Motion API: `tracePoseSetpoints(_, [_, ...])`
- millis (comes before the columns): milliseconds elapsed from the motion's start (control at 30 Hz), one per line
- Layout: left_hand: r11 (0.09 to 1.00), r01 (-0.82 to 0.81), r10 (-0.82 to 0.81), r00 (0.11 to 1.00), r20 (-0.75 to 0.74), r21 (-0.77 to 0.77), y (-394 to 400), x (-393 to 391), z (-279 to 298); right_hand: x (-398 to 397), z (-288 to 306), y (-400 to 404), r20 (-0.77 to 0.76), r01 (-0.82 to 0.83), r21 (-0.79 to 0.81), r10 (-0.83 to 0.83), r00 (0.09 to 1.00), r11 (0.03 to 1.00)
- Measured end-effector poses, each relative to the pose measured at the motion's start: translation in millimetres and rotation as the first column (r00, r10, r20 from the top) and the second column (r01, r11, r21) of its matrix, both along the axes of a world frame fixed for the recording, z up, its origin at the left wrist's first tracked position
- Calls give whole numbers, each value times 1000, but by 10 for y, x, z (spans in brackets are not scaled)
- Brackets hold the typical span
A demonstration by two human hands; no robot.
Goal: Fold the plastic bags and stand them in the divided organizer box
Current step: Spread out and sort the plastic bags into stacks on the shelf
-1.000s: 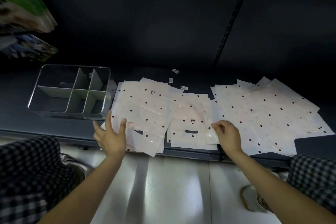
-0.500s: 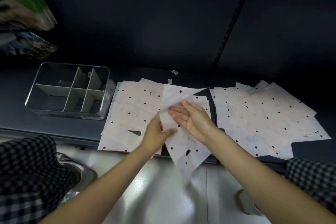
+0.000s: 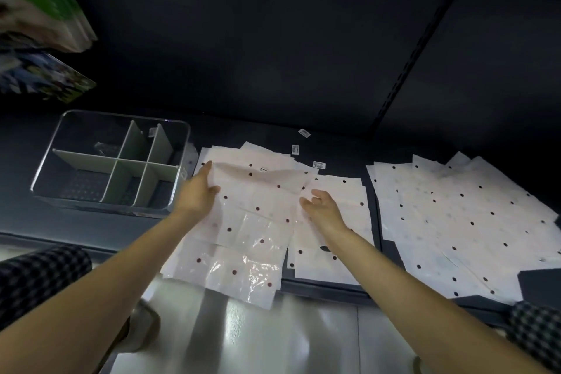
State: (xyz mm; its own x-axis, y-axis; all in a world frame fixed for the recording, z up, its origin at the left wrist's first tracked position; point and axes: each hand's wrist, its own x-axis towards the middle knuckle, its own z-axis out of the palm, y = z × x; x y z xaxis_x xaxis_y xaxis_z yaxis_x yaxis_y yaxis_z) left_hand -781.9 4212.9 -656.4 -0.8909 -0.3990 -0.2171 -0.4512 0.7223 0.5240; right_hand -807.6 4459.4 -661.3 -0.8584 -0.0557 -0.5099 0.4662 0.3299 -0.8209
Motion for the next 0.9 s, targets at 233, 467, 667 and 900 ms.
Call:
tracePoseSetpoints(233, [991,103,-102,995,8,-87,109,-32,-171,-155,-117,-178,31,68,70,-70,997,995])
tracePoseSetpoints(467, [961,214,-223,974,-36,-175,219,231,-319,-239,-17,-395,24,-10,-13,10,1000,1000])
tracePoseSetpoints(667, [849,456,-485,873,-50,-268,502,366,-293,-224,133,-213,-104,-286,95,295,950,954])
tracePoseSetpoints(900, [642,704,-660,709,249,-304,815,518,-423,-80,-92,1567,-314,112,602,105,944,791])
